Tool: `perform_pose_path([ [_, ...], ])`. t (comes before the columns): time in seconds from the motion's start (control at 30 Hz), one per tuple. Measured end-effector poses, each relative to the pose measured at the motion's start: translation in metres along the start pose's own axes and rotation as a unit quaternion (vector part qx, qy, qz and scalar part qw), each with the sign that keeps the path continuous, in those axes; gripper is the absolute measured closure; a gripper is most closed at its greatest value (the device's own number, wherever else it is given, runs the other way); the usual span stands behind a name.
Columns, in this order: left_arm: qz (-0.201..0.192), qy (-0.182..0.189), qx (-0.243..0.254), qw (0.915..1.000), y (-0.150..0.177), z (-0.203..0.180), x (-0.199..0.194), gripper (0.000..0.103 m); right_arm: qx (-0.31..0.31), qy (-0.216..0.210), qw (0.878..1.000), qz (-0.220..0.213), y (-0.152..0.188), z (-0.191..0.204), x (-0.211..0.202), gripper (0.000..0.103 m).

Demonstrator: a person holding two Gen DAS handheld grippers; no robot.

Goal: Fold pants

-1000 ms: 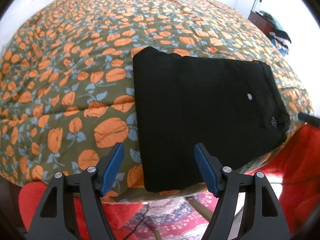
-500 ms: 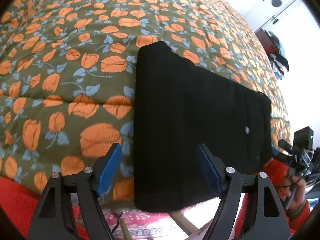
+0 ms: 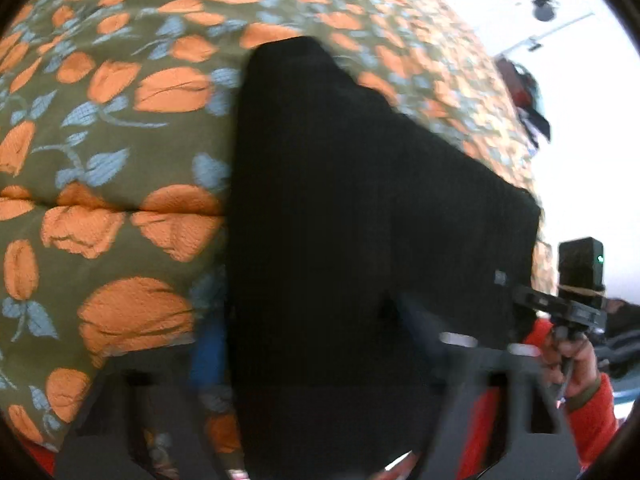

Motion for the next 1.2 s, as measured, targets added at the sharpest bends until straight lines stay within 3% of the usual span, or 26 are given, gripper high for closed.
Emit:
perform_pose_path([
  [0.03, -0.008, -0.006, 0.011, 0.9999, 0.0, -0.006, -0.007, 0.065, -0.012, 0.005, 1.0, -0.004, 0.001, 0.005, -0.003, 0.057],
  [0.07, -0.014, -0.002, 0.019, 0.9997, 0.0, -0.013, -0.014, 0.078, -0.03, 0.007, 0.999, -0.012, 0.001, 0.014, -0.008, 0.062],
  [0.23, -0.06, 0.016, 0.052, 0.9967, -0.014, -0.05, -0.057, 0.081, -0.102, 0.011, 0.994, -0.045, 0.002, 0.061, -0.033, 0.07],
  [0.33, -0.089, 0.005, 0.082, 0.9926, -0.049, -0.072, -0.071, 0.081, -0.135, -0.001, 0.989, -0.068, -0.014, 0.092, -0.047, 0.071],
  [0.53, -0.157, -0.047, 0.14, 0.9765, -0.125, -0.101, -0.063, 0.08, -0.163, 0.018, 0.978, -0.127, -0.099, 0.119, -0.053, 0.071],
  [0.6, -0.158, -0.074, 0.16, 0.9715, -0.133, -0.104, -0.042, 0.077, -0.159, 0.034, 0.977, -0.139, -0.125, 0.111, -0.047, 0.069],
  [0.63, -0.147, -0.097, 0.169, 0.9699, -0.134, -0.102, -0.024, 0.07, -0.154, 0.046, 0.977, -0.139, -0.136, 0.106, -0.039, 0.065],
  [0.7, -0.12, -0.136, 0.175, 0.9677, -0.128, -0.09, 0.006, 0.067, -0.146, 0.1, 0.975, -0.134, -0.149, 0.087, -0.019, 0.063],
  [0.77, -0.105, -0.186, 0.178, 0.9605, -0.116, -0.079, 0.023, 0.066, -0.126, 0.157, 0.975, -0.099, -0.151, 0.055, 0.004, 0.063],
  [0.83, -0.11, -0.164, 0.16, 0.9671, -0.103, -0.07, 0.016, 0.059, -0.099, 0.205, 0.97, -0.08, -0.147, 0.022, 0.017, 0.061],
  [0.87, -0.118, -0.148, 0.152, 0.9702, -0.097, -0.068, 0.006, 0.052, -0.091, 0.192, 0.973, -0.09, -0.145, 0.014, 0.015, 0.06],
  [0.9, -0.125, -0.146, 0.15, 0.9698, -0.094, -0.068, -0.002, 0.046, -0.085, 0.184, 0.974, -0.1, -0.143, 0.01, 0.011, 0.058],
  [0.93, -0.14, -0.151, 0.153, 0.9665, -0.09, -0.071, -0.015, 0.034, -0.084, 0.184, 0.974, -0.104, -0.142, 0.01, 0.009, 0.058],
  [1.0, -0.172, -0.161, 0.166, 0.9575, -0.081, -0.08, -0.039, 0.022, -0.101, 0.194, 0.97, -0.11, -0.136, 0.018, 0.002, 0.054],
  [1.07, -0.215, -0.172, 0.193, 0.9416, -0.068, -0.093, -0.07, 0.008, -0.126, 0.213, 0.961, -0.125, -0.133, 0.031, -0.01, 0.051],
  [1.2, -0.273, -0.211, 0.232, 0.9095, -0.049, -0.118, -0.105, 0.002, -0.203, 0.221, 0.941, -0.157, -0.101, 0.085, -0.052, 0.019],
])
Point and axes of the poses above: each gripper's, at about its wrist camera, not at the fingertips, and x roughly the way its jaws point, z to its left, y to its underside, the point moved 2 cm from there along x, roughly the way its jaws point, and after that the axes turned 8 degrees about -z, right-handed, at the moved point
